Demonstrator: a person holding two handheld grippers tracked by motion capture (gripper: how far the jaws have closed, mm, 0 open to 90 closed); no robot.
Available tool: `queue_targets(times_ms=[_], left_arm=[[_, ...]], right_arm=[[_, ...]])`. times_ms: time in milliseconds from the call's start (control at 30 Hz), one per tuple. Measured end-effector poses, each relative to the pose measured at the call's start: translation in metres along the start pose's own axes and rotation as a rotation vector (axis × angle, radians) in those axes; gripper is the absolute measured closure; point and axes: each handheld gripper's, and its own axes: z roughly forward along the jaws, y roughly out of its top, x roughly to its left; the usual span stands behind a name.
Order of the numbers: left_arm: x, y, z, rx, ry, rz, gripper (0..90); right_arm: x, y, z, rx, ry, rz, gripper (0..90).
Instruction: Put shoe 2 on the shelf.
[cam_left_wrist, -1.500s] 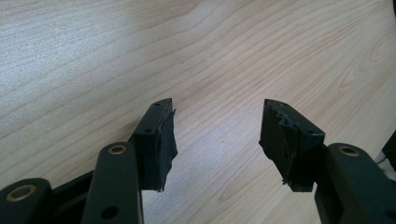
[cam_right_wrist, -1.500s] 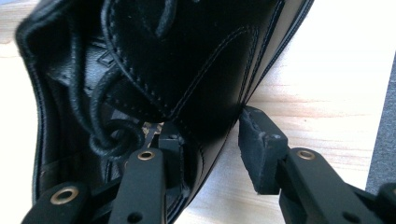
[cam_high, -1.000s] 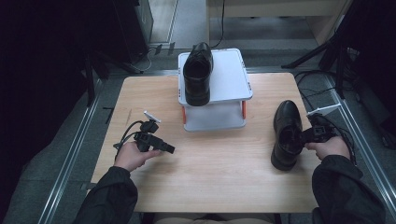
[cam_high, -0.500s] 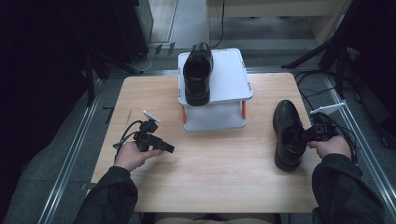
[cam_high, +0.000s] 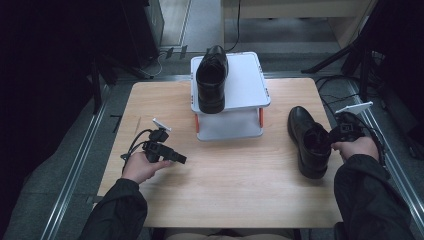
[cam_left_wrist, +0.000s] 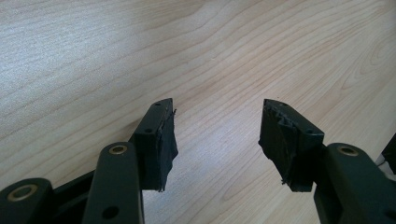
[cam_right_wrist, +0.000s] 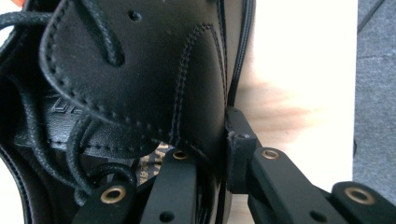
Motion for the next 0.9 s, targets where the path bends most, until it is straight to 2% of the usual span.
queue_targets(times_ms=[133, 333, 467, 633, 900], left_arm=[[0.001, 0.0, -0.001, -0.004, -0.005, -0.005, 44.6], [0.0, 0.0, 0.0, -0.004, -0.006, 0.0, 44.7], [0.0, -0.001, -0.001, -0.005, -0.011, 0.004, 44.6], [0.0, -0.001, -0.001, -0.004, -0.008, 0.005, 44.7], [-0.001, -0.001, -0.001, -0.001, -0.012, 0.009, 44.7]], right_arm=[[0.014, 0.009, -0.005, 0.003, 0.017, -0.011, 84.9], [0.036, 0.024, -0.013, 0.027, -0.01, -0.045, 85.0], [0.048, 0.035, -0.023, 0.013, 0.018, -0.035, 85.1], [0.066, 0.049, -0.047, -0.023, 0.001, -0.045, 85.0], [0.088, 0.068, -0.089, -0.066, 0.019, -0.031, 85.0]])
